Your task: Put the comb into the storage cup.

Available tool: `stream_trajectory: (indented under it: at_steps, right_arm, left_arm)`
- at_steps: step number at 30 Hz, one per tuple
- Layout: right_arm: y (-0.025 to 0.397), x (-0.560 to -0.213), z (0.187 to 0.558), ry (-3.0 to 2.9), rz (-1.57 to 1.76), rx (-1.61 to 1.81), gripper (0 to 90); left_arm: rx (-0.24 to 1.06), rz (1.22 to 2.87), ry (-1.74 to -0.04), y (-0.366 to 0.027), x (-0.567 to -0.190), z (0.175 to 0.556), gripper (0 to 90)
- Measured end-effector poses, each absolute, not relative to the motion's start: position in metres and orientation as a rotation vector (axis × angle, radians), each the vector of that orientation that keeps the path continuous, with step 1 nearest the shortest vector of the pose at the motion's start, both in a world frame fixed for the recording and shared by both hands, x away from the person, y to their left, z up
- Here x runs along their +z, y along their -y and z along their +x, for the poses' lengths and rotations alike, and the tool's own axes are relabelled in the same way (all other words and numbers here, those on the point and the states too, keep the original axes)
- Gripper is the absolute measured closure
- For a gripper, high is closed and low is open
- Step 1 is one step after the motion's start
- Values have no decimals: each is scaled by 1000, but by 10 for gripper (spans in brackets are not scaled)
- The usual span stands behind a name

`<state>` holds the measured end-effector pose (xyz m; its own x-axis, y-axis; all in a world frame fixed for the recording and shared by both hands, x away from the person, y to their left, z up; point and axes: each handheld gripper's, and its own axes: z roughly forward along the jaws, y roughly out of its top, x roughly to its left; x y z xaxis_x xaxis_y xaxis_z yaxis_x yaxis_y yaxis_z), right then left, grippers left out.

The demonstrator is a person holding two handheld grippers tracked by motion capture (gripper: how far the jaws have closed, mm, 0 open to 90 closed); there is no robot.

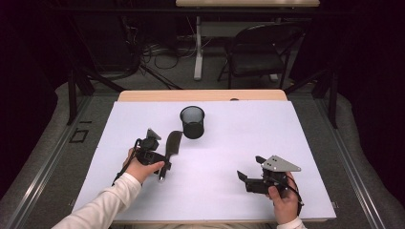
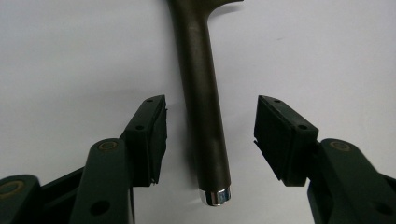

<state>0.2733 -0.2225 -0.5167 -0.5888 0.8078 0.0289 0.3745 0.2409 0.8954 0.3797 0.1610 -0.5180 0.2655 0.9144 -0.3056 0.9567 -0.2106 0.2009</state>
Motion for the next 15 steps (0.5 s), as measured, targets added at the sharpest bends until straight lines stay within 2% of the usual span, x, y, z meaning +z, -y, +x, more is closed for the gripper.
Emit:
stream_trajectory:
  at_steps: [15]
  right_arm:
    - [222, -517, 274, -2085, 1079, 1307, 141]
  left_arm:
    - [-161, 2241, -1744, -154, -521, 380, 563]
